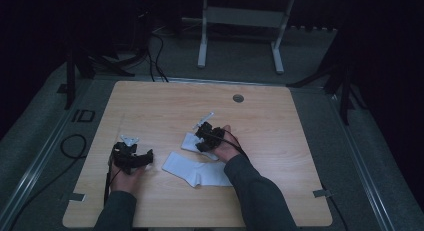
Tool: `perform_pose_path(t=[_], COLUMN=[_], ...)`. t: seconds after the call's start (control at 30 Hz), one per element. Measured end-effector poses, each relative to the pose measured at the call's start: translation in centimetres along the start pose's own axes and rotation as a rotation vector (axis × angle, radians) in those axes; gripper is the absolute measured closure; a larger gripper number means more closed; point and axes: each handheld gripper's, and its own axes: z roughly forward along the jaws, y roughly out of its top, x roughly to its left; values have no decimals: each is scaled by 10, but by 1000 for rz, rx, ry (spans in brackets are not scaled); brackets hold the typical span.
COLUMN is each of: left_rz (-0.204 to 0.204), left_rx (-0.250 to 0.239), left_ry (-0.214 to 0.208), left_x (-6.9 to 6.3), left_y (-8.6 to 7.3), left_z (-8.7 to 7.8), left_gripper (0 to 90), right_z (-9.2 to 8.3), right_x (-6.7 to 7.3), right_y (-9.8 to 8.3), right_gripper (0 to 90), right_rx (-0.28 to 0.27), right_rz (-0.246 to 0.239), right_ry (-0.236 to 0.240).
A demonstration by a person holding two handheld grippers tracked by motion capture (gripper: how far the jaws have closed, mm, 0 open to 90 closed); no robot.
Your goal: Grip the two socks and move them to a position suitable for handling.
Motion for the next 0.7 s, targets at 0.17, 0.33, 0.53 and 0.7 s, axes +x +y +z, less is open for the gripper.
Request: perform_pose_path(t=[0.17, 0.33, 0.53, 0.7], left_rz=[0, 0, 0, -1], left_rx=[1, 0, 0, 0], left_ry=[0, 0, 0, 0], left_x=[0, 0, 0, 0], left_y=[0, 0, 0, 0], left_z=[0, 0, 0, 0], left_gripper=[141, 141, 141, 141], right_z=[11, 9, -8, -29], right_x=[-3, -4, -7, -14], right_y=[3, 3, 2, -4], right_gripper=[649, 854, 859, 857], right_rx=[23, 0, -36, -70], right_rz=[33, 40, 30, 41], right_ry=[0, 4, -7, -7])
